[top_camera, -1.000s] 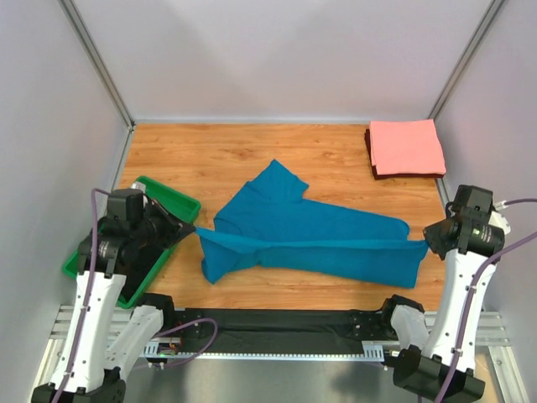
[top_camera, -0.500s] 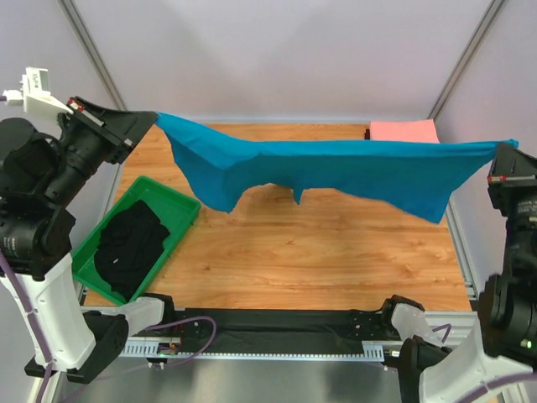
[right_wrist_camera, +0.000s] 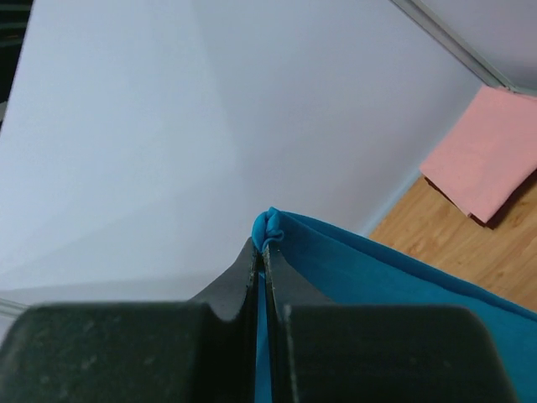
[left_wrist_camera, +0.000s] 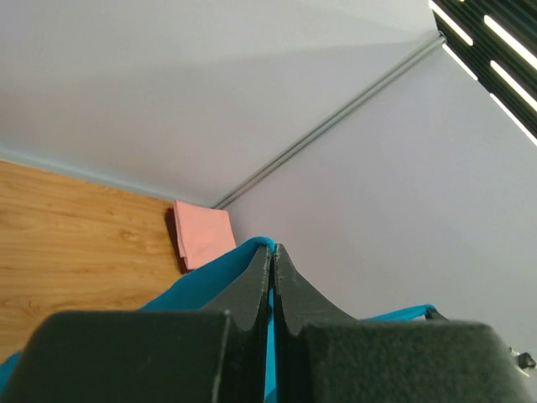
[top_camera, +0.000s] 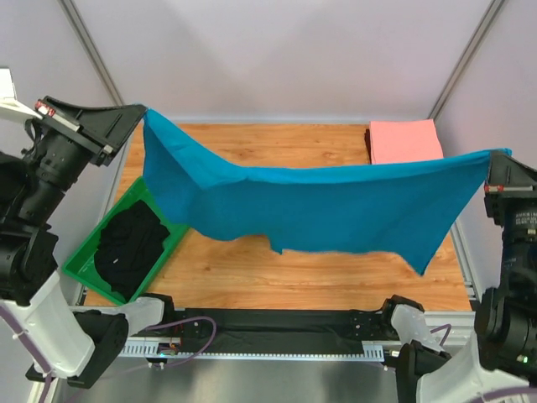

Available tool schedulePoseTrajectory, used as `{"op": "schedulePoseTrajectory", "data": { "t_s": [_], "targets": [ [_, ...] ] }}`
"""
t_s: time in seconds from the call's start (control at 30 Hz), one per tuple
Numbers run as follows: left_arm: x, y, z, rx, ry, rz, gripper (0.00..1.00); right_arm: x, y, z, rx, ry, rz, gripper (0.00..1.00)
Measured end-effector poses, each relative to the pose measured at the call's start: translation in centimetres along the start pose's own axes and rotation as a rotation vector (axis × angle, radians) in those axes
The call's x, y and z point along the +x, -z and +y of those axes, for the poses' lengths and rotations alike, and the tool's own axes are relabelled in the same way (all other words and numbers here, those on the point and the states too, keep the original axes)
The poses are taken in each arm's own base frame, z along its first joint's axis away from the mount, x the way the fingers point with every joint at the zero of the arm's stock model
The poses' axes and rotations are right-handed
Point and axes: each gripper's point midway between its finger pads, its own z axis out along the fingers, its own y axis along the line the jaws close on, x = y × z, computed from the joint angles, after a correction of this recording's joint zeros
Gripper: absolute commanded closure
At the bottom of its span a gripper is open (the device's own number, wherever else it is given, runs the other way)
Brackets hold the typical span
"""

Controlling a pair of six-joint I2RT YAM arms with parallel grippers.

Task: Fold and stack the t-shirts
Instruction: Flatten the tshirt out

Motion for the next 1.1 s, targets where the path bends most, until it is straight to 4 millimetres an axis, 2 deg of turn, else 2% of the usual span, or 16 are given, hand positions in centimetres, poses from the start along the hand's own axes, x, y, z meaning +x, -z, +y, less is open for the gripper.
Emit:
{"op": "schedulePoseTrajectory", "data": {
  "t_s": [0.07,0.13,0.23,0.33,0.4,0.47,0.53,0.57,0.63,0.67,0.77,0.87,0.93,1.0,1.03,1.1],
  "targets": [
    [-0.4,-1.4,0.7,-0.021,-0.005,-0.005,1.00,0.8,-2.0,-0.8,0.036,-0.001,0.038,1.00],
    [-0.9,-3.9,1.9,-0.051,-0.009,-0.009,1.00,1.8,-4.5,-1.5,0.073,-0.003,0.094,1.00],
    [-1.3,-9.0,4.9,-0.107,0.002,-0.004,1.00,4.3,-10.3,-3.2,0.140,-0.018,0.223,1.00],
    [-0.8,-14.9,9.2,-0.181,0.029,0.021,1.00,7.2,-17.0,-6.0,0.219,-0.036,0.342,0.99],
    [0.3,-19.3,13.1,-0.242,0.062,0.061,1.00,9.3,-21.4,-8.4,0.270,-0.046,0.411,1.00],
    [1.2,-22.9,16.3,-0.284,0.093,0.089,1.00,11.1,-24.3,-10.4,0.309,-0.053,0.470,1.00],
    [2.4,-25.5,19.3,-0.326,0.129,0.111,1.00,11.8,-26.7,-10.6,0.299,-0.053,0.503,1.00],
    [3.1,-26.2,20.6,-0.354,0.150,0.124,1.00,11.5,-27.7,-9.8,0.266,-0.049,0.499,1.00],
    [3.5,-26.4,21.4,-0.381,0.169,0.124,1.00,10.5,-28.4,-7.6,0.181,-0.038,0.474,1.00],
    [3.1,-26.2,21.1,-0.377,0.166,0.110,1.00,9.8,-28.2,-6.3,0.138,-0.032,0.457,1.00],
    [1.1,-24.6,18.2,-0.326,0.136,0.052,1.00,7.6,-26.2,-2.7,0.021,-0.005,0.391,1.00],
    [-1.3,-21.3,13.8,-0.248,0.091,-0.015,1.00,6.1,-23.2,-1.0,-0.049,0.030,0.347,1.00],
    [-2.4,-18.8,11.1,-0.197,0.065,-0.050,1.00,5.7,-21.4,-0.7,-0.074,0.066,0.329,1.00],
    [-3.0,-16.3,8.9,-0.150,0.037,-0.078,1.00,6.1,-20.5,-1.8,-0.068,0.100,0.329,1.00],
    [-2.6,-15.3,8.4,-0.143,0.024,-0.076,1.00,6.7,-20.0,-2.9,-0.051,0.118,0.340,1.00],
    [-1.1,-13.7,9.0,-0.151,0.006,-0.058,1.00,8.2,-19.4,-5.9,0.001,0.154,0.368,1.00]
  ]
}}
